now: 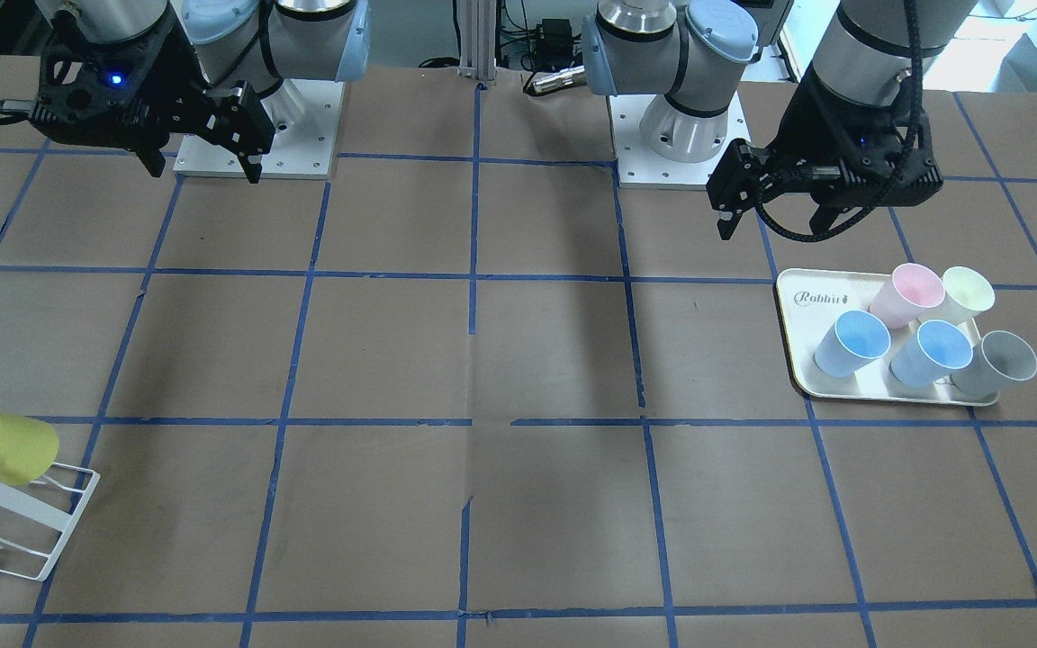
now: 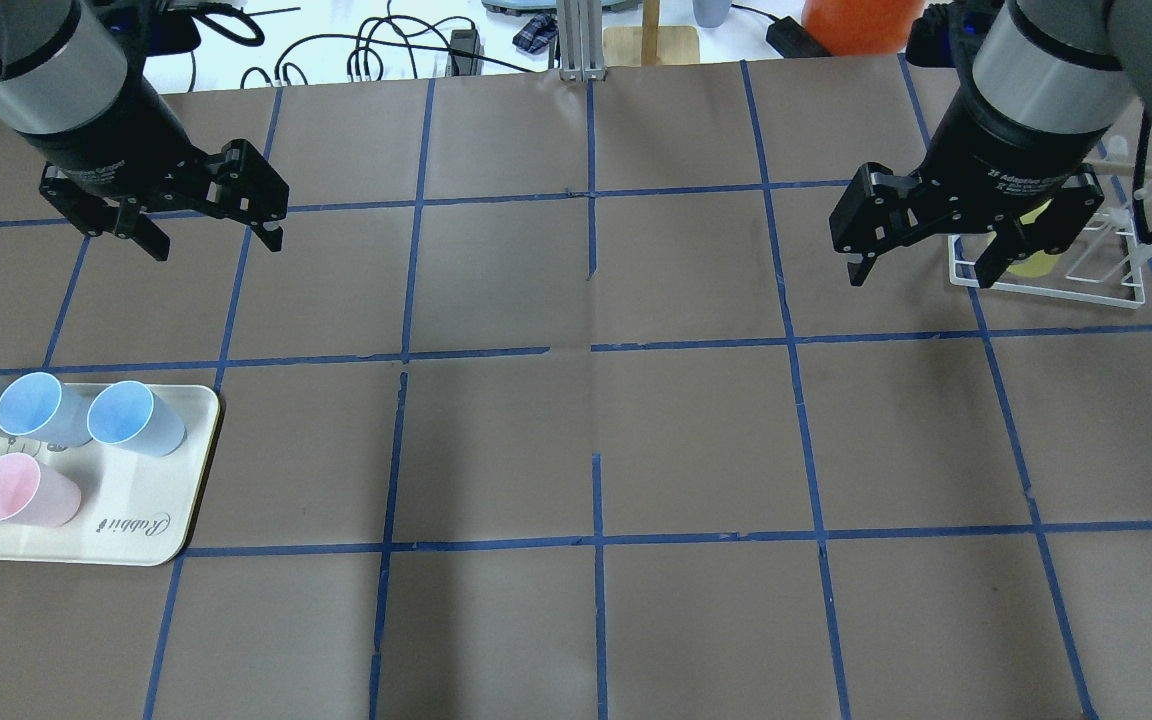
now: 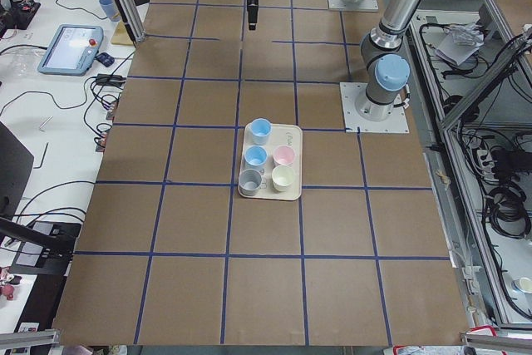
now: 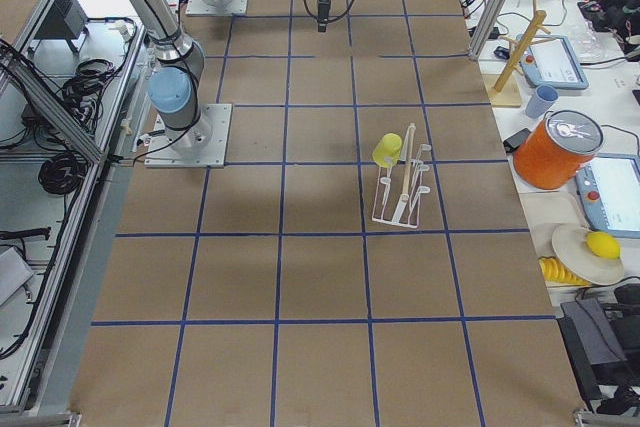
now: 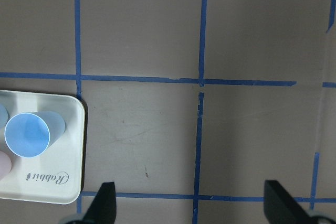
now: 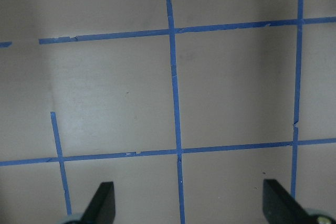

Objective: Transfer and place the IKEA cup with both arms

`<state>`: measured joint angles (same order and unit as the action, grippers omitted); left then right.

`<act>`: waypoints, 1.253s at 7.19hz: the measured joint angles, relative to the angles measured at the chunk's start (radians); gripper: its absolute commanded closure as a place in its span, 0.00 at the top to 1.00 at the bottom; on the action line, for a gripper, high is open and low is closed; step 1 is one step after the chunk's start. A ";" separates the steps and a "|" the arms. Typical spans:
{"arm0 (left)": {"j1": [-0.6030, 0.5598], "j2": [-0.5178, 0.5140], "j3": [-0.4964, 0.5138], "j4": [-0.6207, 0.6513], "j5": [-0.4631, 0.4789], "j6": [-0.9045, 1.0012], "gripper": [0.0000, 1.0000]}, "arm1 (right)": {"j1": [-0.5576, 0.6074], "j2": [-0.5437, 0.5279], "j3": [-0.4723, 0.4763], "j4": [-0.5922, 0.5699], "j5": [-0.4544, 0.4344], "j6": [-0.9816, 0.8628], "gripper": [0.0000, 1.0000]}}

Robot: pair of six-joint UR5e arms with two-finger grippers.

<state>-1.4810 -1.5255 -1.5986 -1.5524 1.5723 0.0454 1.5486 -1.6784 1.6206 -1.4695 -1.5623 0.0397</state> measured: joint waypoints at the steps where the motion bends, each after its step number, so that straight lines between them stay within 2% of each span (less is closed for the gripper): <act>1: 0.003 -0.001 0.000 0.000 -0.002 0.000 1.00 | -0.001 0.000 0.000 0.000 0.000 0.000 1.00; 9: 0.003 -0.021 -0.021 0.027 0.000 -0.035 1.00 | 0.000 -0.012 -0.007 0.001 0.000 0.005 1.00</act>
<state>-1.4776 -1.5464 -1.6199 -1.5249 1.5728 0.0107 1.5487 -1.6903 1.6132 -1.4681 -1.5626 0.0451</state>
